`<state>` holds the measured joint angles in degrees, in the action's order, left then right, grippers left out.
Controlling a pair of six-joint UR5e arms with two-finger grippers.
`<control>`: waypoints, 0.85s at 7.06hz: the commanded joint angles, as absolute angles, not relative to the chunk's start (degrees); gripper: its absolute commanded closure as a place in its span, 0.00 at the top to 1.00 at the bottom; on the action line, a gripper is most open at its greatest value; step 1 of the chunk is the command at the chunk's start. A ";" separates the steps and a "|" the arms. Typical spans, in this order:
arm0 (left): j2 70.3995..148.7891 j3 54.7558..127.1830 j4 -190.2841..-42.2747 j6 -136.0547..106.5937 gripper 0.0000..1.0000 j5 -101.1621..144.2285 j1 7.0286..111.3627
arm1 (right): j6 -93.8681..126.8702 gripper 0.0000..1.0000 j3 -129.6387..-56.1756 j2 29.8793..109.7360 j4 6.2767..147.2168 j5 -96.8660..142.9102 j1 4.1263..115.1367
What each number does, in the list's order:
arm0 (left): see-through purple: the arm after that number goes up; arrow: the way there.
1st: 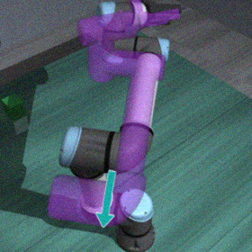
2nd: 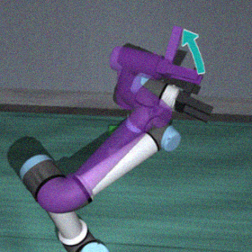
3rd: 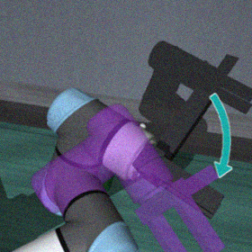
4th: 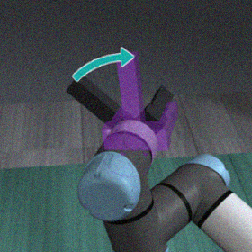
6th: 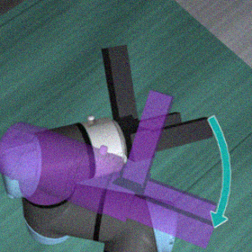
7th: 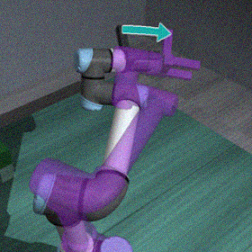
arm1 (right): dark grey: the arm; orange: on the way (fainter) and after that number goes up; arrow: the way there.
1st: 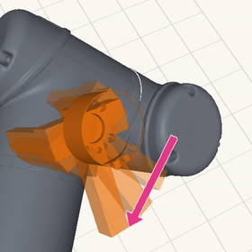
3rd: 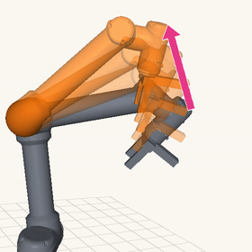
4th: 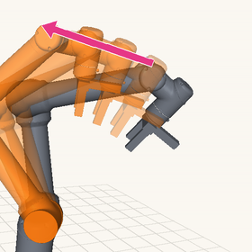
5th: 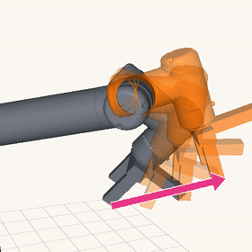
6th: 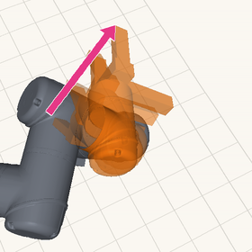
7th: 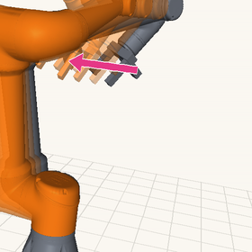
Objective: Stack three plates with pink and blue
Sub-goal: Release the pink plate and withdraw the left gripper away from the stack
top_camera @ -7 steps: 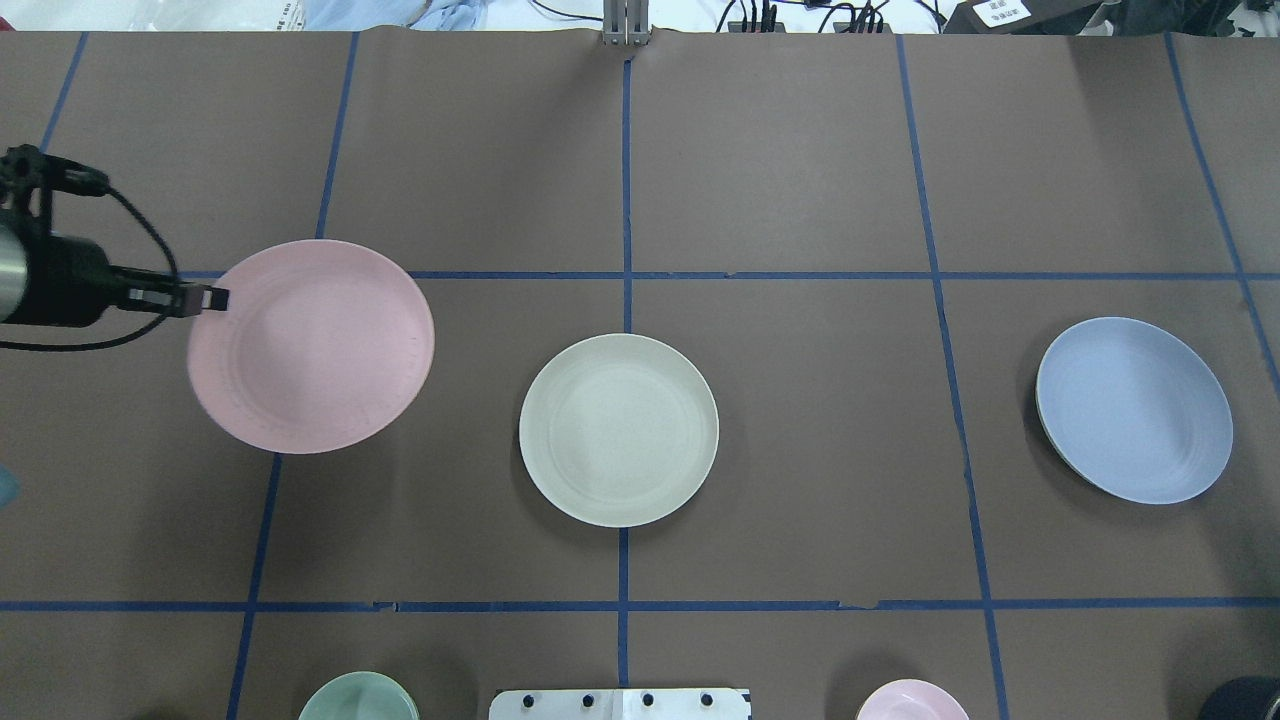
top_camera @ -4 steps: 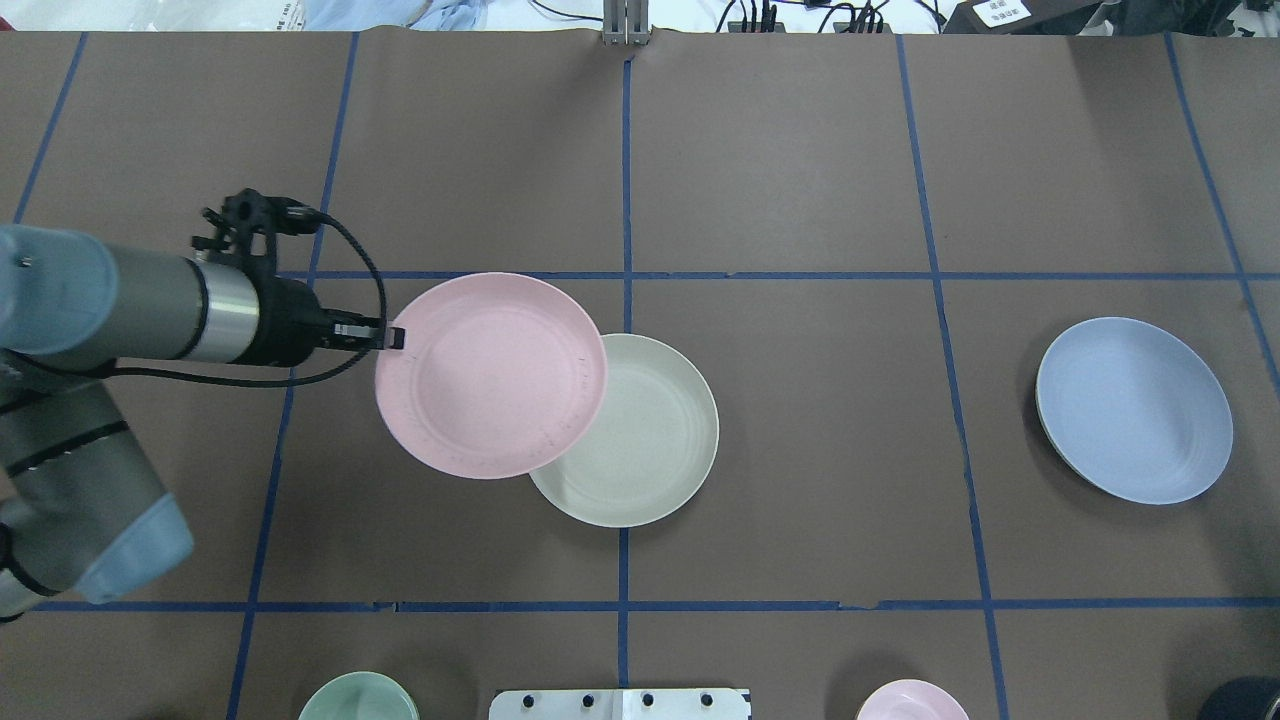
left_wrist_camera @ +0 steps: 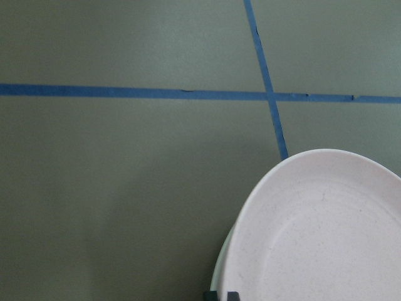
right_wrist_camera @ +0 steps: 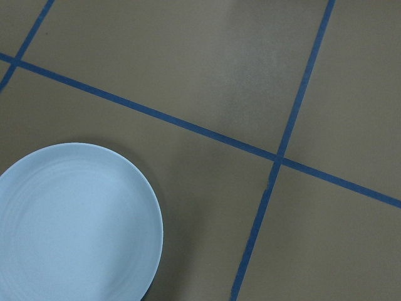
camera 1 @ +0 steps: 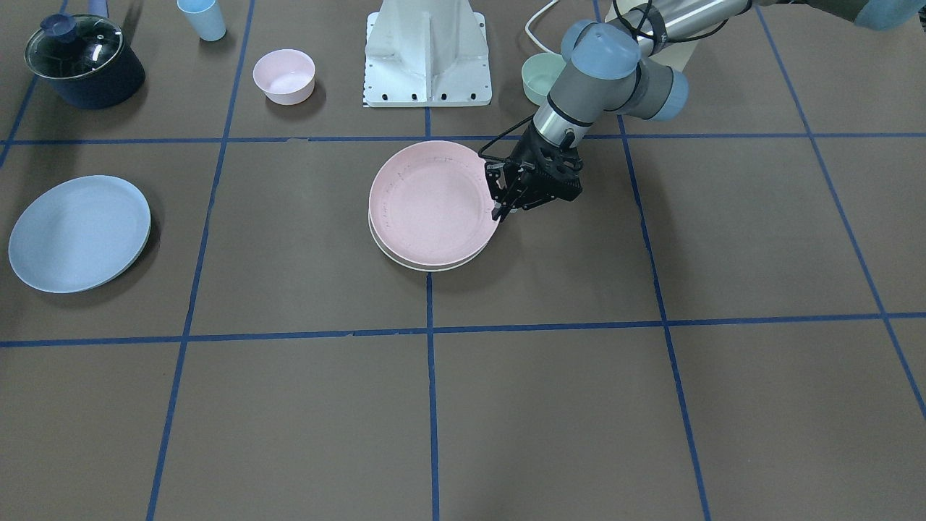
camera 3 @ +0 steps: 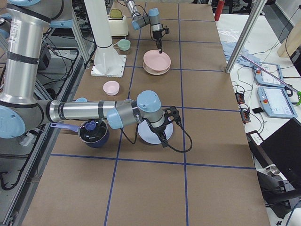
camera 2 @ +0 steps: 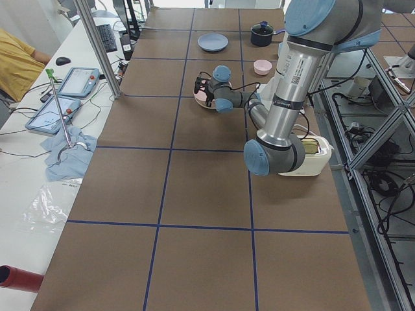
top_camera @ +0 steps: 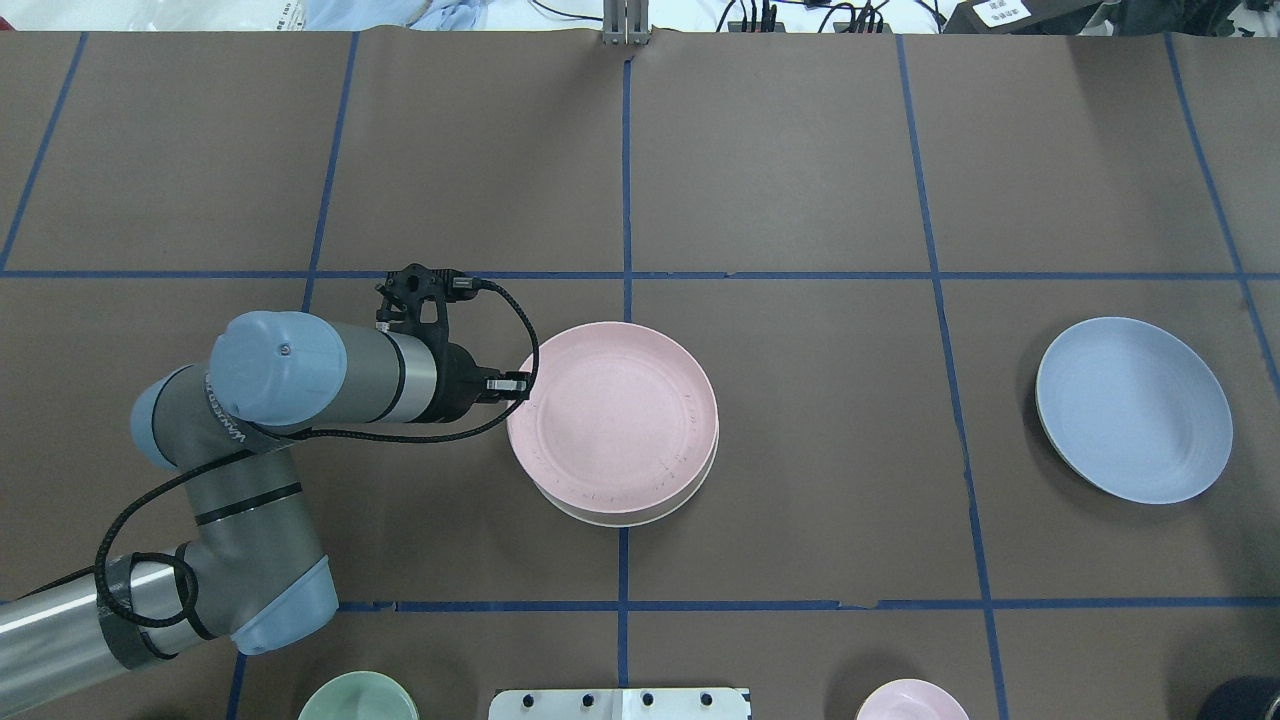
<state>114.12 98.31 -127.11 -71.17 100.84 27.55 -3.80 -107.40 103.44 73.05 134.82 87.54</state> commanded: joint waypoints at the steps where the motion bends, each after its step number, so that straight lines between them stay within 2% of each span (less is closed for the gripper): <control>1: 114.17 98.08 -127.00 -70.58 1.00 100.63 27.16 | -3.60 1.00 -107.32 103.27 73.12 134.82 87.54; 3: 113.82 101.58 -119.41 -53.48 1.00 107.17 34.05 | -0.99 1.00 -107.23 103.27 73.13 134.91 87.54; 6: 101.13 104.76 -117.50 -19.90 1.00 120.99 53.72 | 11.63 0.99 -108.37 103.62 70.77 134.48 81.77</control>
<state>107.09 103.87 -117.70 -34.57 115.39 45.25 5.64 -107.88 103.39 72.54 134.82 84.80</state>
